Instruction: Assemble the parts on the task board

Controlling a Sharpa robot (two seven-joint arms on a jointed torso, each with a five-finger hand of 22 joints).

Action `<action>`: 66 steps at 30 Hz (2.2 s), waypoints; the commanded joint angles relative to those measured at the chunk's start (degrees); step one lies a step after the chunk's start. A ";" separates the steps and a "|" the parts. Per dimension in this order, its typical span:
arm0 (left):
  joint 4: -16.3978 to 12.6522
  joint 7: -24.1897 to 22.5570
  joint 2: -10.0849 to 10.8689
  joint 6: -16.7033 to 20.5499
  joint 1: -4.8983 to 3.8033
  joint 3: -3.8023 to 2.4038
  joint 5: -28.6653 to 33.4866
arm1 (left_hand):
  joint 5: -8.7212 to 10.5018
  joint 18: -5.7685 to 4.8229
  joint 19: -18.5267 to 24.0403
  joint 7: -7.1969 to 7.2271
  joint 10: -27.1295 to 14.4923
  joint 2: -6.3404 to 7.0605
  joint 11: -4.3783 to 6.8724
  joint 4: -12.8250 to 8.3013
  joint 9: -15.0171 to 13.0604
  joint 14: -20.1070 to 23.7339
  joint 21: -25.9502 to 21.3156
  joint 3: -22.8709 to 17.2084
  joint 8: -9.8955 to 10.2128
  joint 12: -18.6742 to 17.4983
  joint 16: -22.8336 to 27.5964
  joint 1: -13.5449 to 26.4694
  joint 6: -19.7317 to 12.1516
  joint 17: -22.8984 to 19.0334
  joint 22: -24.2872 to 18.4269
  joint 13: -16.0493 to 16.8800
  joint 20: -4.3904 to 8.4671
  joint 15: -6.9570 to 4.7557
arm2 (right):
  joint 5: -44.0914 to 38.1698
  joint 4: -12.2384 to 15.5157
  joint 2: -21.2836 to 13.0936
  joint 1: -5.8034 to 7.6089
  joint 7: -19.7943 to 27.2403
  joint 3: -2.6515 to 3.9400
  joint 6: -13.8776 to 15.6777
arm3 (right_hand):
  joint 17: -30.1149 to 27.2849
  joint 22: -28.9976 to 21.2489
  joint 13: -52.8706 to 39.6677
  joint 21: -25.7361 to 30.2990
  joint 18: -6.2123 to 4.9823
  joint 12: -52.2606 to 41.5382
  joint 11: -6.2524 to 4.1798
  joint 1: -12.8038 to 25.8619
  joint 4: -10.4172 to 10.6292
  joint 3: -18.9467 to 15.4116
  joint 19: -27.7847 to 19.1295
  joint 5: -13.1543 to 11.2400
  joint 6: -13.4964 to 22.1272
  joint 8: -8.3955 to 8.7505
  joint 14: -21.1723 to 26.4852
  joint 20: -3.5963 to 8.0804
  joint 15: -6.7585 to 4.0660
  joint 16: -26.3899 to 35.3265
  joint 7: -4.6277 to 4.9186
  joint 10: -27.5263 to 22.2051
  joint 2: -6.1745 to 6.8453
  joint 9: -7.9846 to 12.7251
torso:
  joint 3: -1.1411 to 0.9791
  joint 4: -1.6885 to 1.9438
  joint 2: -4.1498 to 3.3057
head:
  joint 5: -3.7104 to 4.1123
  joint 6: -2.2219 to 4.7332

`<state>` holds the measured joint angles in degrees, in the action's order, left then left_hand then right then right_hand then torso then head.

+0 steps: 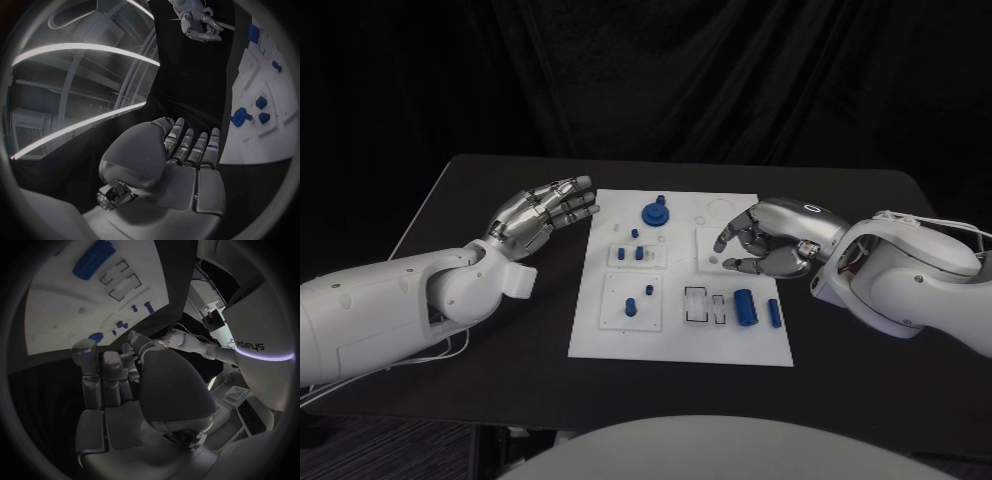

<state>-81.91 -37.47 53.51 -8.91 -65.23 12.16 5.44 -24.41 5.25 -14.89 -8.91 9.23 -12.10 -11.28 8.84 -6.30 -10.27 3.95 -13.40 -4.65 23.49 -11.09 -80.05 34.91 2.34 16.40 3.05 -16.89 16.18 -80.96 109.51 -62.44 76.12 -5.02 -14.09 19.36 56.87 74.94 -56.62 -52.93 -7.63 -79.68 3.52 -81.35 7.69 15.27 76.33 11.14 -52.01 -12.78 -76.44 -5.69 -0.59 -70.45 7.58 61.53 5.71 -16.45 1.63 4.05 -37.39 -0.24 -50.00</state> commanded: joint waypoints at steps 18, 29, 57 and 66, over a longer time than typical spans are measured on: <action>-0.29 -0.92 0.32 -0.03 0.09 -0.04 0.24 | -0.37 -0.98 -0.29 -0.01 0.28 0.08 -0.20 0.00 -0.10 -0.39 0.13 -0.58 -0.33 0.35 -0.36 0.88 0.25 0.12 0.07 0.07 0.11 0.07 | 5.92 -2.47 -2.43 -6.11 -21.33 -0.20 -10.07 | 28.87 11.34 -33.38 -24.19 4.77 -10.32 -5.00 20.31 8.89 -10.08 9.74 -0.16 0.84 -22.80 -12.51 4.28 -4.36 -17.37 -5.15 28.47 -3.69 -15.18 | 0.02 -0.60 0.08 | 4.18 0.00; -0.17 -0.92 0.31 -0.29 0.11 -0.04 0.24 | -0.38 -0.98 -0.30 -0.01 0.28 0.07 -0.22 0.00 -0.09 -0.37 0.14 -0.63 -0.32 0.33 -0.34 0.90 0.19 0.11 0.07 0.07 0.11 0.07 | 2.21 -3.15 0.02 -6.70 -23.56 -0.20 -10.73 | 28.62 11.52 -33.38 -25.24 4.93 -10.32 -5.53 23.53 9.05 -11.00 10.07 -2.97 1.57 -25.39 -12.50 4.83 -4.86 -17.14 -5.68 28.47 -3.94 -18.03 | -0.07 -0.09 0.07 | 4.63 0.00; 0.06 -1.01 0.25 -0.86 0.34 -0.04 0.24 | -0.41 -0.99 -0.37 -0.06 0.39 0.02 -0.31 0.03 -0.09 -0.40 0.16 -0.88 -0.33 0.49 -0.42 1.00 0.18 0.12 0.08 0.09 0.11 0.09 | -0.11 -7.49 5.22 -9.41 -26.04 -0.17 -13.84 | 27.43 11.35 -33.38 -25.14 4.83 -10.32 -6.45 26.63 7.79 -11.73 9.91 3.30 0.32 -26.77 -12.29 5.57 -5.63 -16.23 -6.68 28.47 -3.94 -22.19 | -0.01 -0.14 0.05 | 3.94 0.00; 0.01 -1.09 0.37 -0.89 0.46 -0.05 0.24 | -0.41 -0.99 -0.37 -0.06 0.39 0.02 -0.31 0.03 -0.09 -0.40 0.16 -0.88 -0.33 0.49 -0.42 1.00 0.18 0.12 0.08 0.09 0.11 0.09 | 3.08 -7.57 5.27 -9.56 -23.00 -0.17 -11.64 | 27.15 11.57 -33.38 -25.90 4.98 -10.32 -7.12 18.35 4.79 -5.26 10.12 32.85 1.09 -26.19 -12.29 6.18 -6.28 -15.97 -7.38 28.47 -3.20 -24.51 | 0.00 -0.15 0.03 | 3.65 0.00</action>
<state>-81.76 -37.55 53.90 -9.01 -64.87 12.16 5.45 -24.63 5.25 -14.89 -8.91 9.45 -12.09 -11.50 8.85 -6.32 -10.26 3.95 -14.02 -4.65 23.68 -11.30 -79.60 34.91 2.36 16.52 3.09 -16.89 16.17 -79.55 101.99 -57.02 66.92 -29.26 -14.04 6.74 74.92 74.95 -74.92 -78.63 -3.55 -89.85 -3.28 -60.36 15.30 6.82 84.16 42.27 -51.24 -38.75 -83.98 0.11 -6.59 -86.60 1.15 83.95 3.75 -40.81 1.64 3.86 -37.35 3.49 -50.00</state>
